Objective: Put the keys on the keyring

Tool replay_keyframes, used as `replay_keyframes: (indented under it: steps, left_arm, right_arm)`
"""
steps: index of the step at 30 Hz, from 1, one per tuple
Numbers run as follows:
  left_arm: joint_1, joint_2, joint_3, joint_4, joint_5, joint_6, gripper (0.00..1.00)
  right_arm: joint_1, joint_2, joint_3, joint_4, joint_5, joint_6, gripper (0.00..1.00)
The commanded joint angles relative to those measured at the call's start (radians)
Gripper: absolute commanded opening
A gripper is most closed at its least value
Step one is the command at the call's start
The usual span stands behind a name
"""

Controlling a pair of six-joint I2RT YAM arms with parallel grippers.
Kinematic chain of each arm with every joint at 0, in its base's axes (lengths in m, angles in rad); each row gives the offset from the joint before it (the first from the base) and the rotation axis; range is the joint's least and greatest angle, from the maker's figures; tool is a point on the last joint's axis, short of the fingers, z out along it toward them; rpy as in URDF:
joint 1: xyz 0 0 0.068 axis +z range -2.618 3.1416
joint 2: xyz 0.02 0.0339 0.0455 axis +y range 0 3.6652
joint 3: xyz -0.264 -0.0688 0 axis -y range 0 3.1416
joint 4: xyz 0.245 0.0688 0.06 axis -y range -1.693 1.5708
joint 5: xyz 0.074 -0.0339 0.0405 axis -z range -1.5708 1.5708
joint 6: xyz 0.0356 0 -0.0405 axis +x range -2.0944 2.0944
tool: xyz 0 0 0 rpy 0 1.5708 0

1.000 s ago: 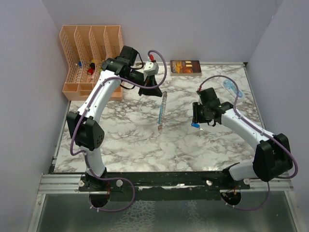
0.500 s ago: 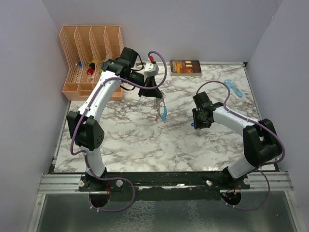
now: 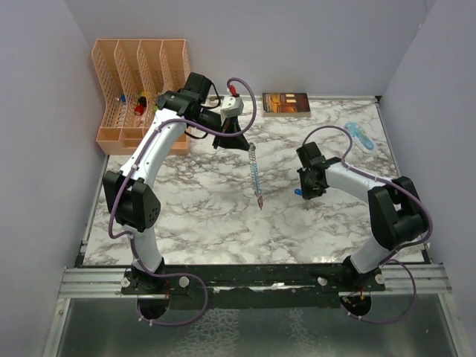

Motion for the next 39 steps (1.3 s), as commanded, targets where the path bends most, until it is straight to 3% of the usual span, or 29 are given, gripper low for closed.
replay_keyframes:
  steps: [1, 5, 11, 16, 22, 29, 34, 39]
  left_arm:
    - [0.010, -0.034, 0.010, 0.020, 0.066, -0.004, 0.00]
    - [0.012, -0.036, 0.009, 0.024, 0.066, -0.010, 0.00]
    - [0.013, -0.032, 0.011, 0.037, 0.049, -0.022, 0.00]
    - [0.013, -0.031, 0.025, 0.031, -0.010, -0.012, 0.00]
    - [0.012, -0.030, 0.056, -0.023, -0.058, 0.055, 0.00]
    - [-0.011, -0.034, 0.064, -0.053, -0.092, 0.095, 0.00]
    - [-0.032, -0.032, 0.086, -0.082, -0.074, 0.108, 0.00]
    - [-0.062, -0.026, 0.084, -0.100, -0.081, 0.119, 0.00]
  right_arm:
    - [-0.009, 0.022, 0.009, 0.046, 0.038, -0.017, 0.13]
    - [-0.009, -0.013, 0.011, 0.049, 0.044, -0.020, 0.02]
    - [-0.009, -0.149, 0.035, 0.019, 0.022, -0.091, 0.01]
    - [-0.009, -0.358, 0.004, 0.073, -0.177, -0.257, 0.01]
    - [-0.010, -0.577, -0.006, 0.155, -0.542, -0.354, 0.01]
    - [-0.010, -0.579, 0.070, 0.108, -0.813, -0.373, 0.01]
    - [-0.008, -0.576, 0.109, 0.145, -0.920, -0.335, 0.01]
    - [-0.008, -0.561, 0.149, 0.187, -0.925, -0.297, 0.01]
